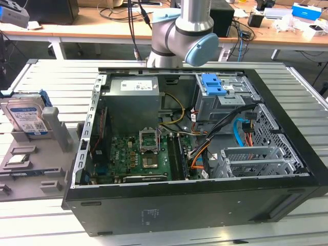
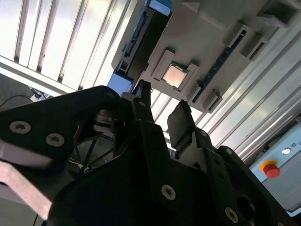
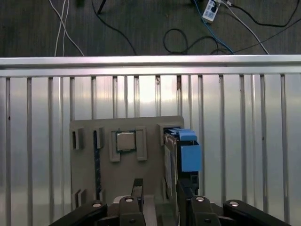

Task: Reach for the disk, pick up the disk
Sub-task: 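Pick up the disk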

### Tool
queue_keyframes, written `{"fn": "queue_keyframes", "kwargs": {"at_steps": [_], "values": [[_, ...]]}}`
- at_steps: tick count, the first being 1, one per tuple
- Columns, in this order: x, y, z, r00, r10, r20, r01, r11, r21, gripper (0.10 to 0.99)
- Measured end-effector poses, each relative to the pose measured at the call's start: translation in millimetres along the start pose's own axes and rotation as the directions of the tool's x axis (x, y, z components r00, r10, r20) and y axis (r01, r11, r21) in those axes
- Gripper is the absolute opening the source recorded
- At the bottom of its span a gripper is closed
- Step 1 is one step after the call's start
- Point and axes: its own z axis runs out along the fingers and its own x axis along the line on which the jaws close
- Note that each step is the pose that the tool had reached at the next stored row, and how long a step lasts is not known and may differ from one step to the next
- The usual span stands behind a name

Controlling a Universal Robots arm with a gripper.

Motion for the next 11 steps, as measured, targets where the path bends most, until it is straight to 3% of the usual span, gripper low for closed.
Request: {"fn": "queue_keyframes", "kwargs": {"at_steps": [6,11], "values": [[-13.2,2.7,0.2,1.0,0.0,0.0,0.0,1.0,0.0,0.42],[-15.7,8.8,1.3,1.0,0.0,0.0,0.0,1.0,0.0,0.42]]}}
